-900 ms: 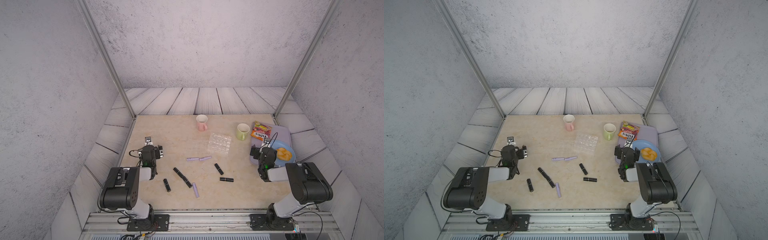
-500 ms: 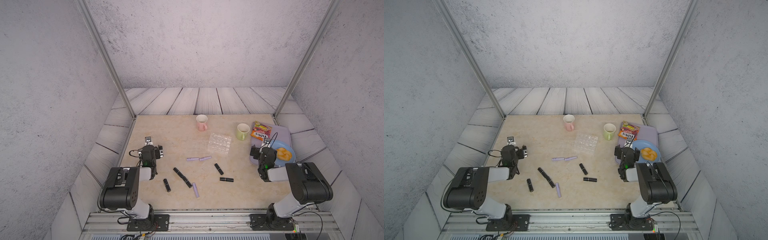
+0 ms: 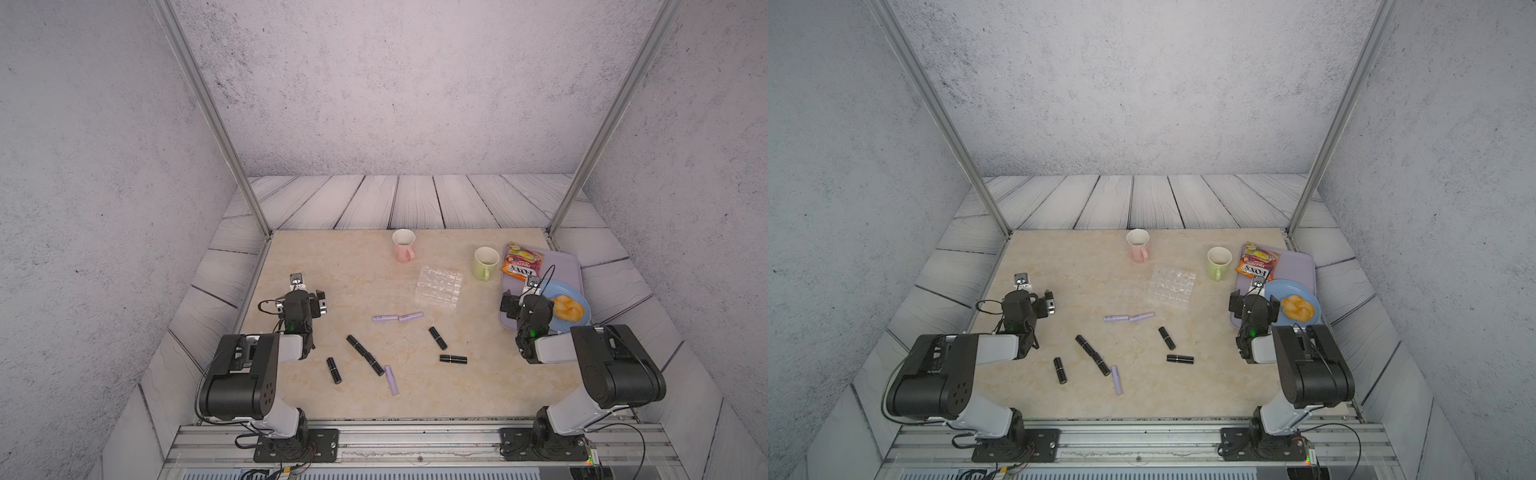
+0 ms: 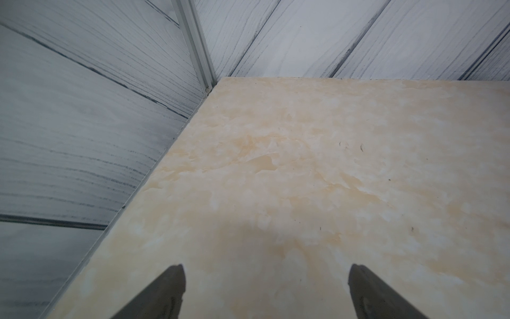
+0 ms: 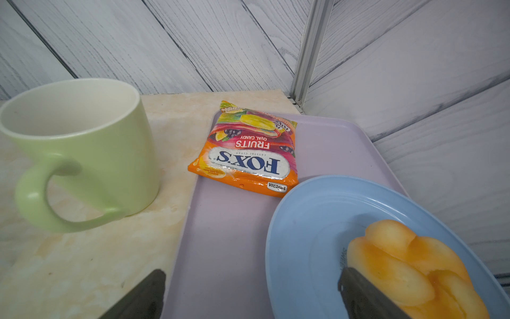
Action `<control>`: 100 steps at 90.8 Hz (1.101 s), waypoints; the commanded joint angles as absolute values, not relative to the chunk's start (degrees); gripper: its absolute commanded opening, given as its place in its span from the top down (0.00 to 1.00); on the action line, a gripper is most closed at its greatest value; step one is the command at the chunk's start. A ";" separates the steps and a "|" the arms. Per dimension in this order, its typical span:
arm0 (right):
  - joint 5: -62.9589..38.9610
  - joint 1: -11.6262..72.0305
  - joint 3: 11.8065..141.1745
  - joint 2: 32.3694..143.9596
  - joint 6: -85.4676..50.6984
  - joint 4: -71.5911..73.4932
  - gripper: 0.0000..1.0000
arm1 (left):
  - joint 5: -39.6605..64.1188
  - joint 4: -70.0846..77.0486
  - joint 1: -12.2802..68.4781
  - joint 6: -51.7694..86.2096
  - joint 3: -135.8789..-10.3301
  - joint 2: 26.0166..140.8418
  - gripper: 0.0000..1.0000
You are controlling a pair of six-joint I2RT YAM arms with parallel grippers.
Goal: Arrange the lipsticks in the organizer
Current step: Pick up the lipstick at the center of the board.
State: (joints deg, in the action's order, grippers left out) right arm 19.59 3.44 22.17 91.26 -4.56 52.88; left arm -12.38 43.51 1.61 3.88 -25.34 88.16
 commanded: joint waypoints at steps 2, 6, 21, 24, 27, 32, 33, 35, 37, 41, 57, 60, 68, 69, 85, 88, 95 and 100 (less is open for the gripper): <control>17.81 2.72 23.28 89.83 -4.85 51.49 0.00 | -13.21 43.85 1.38 3.05 -26.65 86.49 0.02; 18.55 3.43 23.68 87.64 -4.34 48.78 0.00 | -14.67 36.33 1.71 3.43 -28.74 83.50 0.02; 28.18 8.95 36.12 73.21 -7.17 17.15 0.00 | -18.01 19.69 2.02 5.31 -34.61 71.39 0.02; 29.72 10.02 39.67 71.30 -10.14 9.38 0.00 | -18.05 17.12 1.98 5.70 -35.65 69.36 0.02; 31.94 11.30 42.71 69.96 -13.06 2.18 0.00 | -17.49 14.05 2.02 5.93 -37.12 67.72 0.02; 34.94 13.30 47.59 69.06 -16.03 -7.63 0.00 | -16.83 7.89 2.19 6.58 -40.35 65.62 0.02; 35.36 13.72 48.67 69.03 -16.50 -9.35 0.00 | -16.85 6.58 2.24 6.89 -41.00 65.33 0.02; 35.80 14.33 50.69 69.00 -17.62 -13.28 0.00 | -17.16 4.13 2.27 7.77 -42.31 64.78 0.02; 35.51 14.79 52.57 69.04 -18.93 -17.12 0.00 | -17.60 1.56 2.28 9.13 -43.80 64.32 0.02; 32.70 15.00 56.56 69.27 -22.47 -24.30 0.00 | -19.04 -2.25 2.32 12.00 -46.07 63.72 0.02; 3.24 11.92 61.32 69.32 -35.36 -33.98 0.03 | -24.07 -26.89 2.00 34.22 -54.77 60.47 0.02; 0.15 11.98 60.87 68.29 -35.27 -33.57 0.07 | -22.97 -28.01 1.71 34.31 -55.10 59.54 0.02; -5.72 12.13 58.74 65.77 -35.29 -31.24 0.14 | -16.60 -28.44 1.54 30.43 -56.35 57.70 0.02; -6.11 12.43 58.81 65.62 -35.31 -31.53 0.14 | -15.46 -28.59 1.56 29.93 -56.70 57.68 0.02; -5.48 20.99 61.15 65.40 -31.07 -38.29 0.17 | -2.78 -37.44 1.80 26.91 -64.50 61.11 0.11; -5.04 23.16 60.97 65.42 -30.49 -38.78 0.17 | -0.80 -39.07 2.29 27.12 -65.38 62.09 0.12; -4.18 27.30 60.21 66.26 -29.14 -39.81 0.18 | 2.73 -42.19 4.15 28.17 -66.42 63.64 0.16; -3.90 30.08 59.97 67.39 -27.96 -40.82 0.19 | 2.55 -43.45 7.11 29.20 -66.41 64.09 0.17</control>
State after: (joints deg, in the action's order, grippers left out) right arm -3.14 25.71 59.96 66.50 -30.79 -36.03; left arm -3.86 -34.98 3.18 27.64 -65.91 62.43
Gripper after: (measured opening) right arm 0.814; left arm 0.834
